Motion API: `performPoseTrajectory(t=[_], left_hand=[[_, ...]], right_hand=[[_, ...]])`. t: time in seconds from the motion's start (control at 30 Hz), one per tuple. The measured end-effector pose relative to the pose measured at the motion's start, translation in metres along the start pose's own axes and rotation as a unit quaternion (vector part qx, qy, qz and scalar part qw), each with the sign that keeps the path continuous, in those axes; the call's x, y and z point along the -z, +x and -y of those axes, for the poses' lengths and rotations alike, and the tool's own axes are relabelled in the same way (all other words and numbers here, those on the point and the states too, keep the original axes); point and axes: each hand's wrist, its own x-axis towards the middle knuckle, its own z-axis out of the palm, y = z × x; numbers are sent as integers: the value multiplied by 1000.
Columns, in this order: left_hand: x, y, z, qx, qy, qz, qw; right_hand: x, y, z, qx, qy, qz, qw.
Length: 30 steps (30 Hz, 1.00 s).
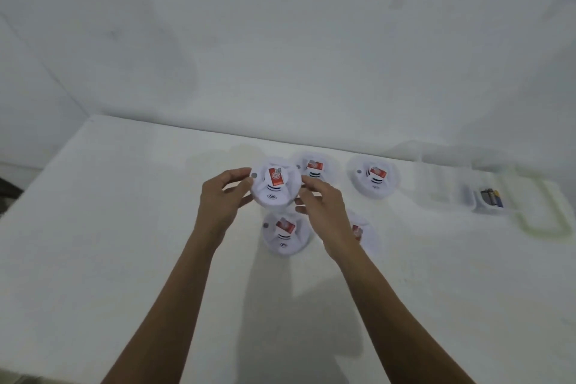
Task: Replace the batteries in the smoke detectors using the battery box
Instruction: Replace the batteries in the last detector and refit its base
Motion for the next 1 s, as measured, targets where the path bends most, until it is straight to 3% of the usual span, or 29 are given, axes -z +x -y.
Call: performPoseTrajectory(t=[0.47, 0.8, 1.0], left_hand=[[48, 90, 37, 5, 182, 22, 983], [49, 85, 46, 17, 187, 45, 981], [37, 67, 43, -2, 211, -41, 977]], right_hand=[[-81, 73, 4, -21, -79, 53, 995], [-84, 74, -1, -73, -43, 52, 995], [-65, 62, -5, -64, -11, 42, 997]])
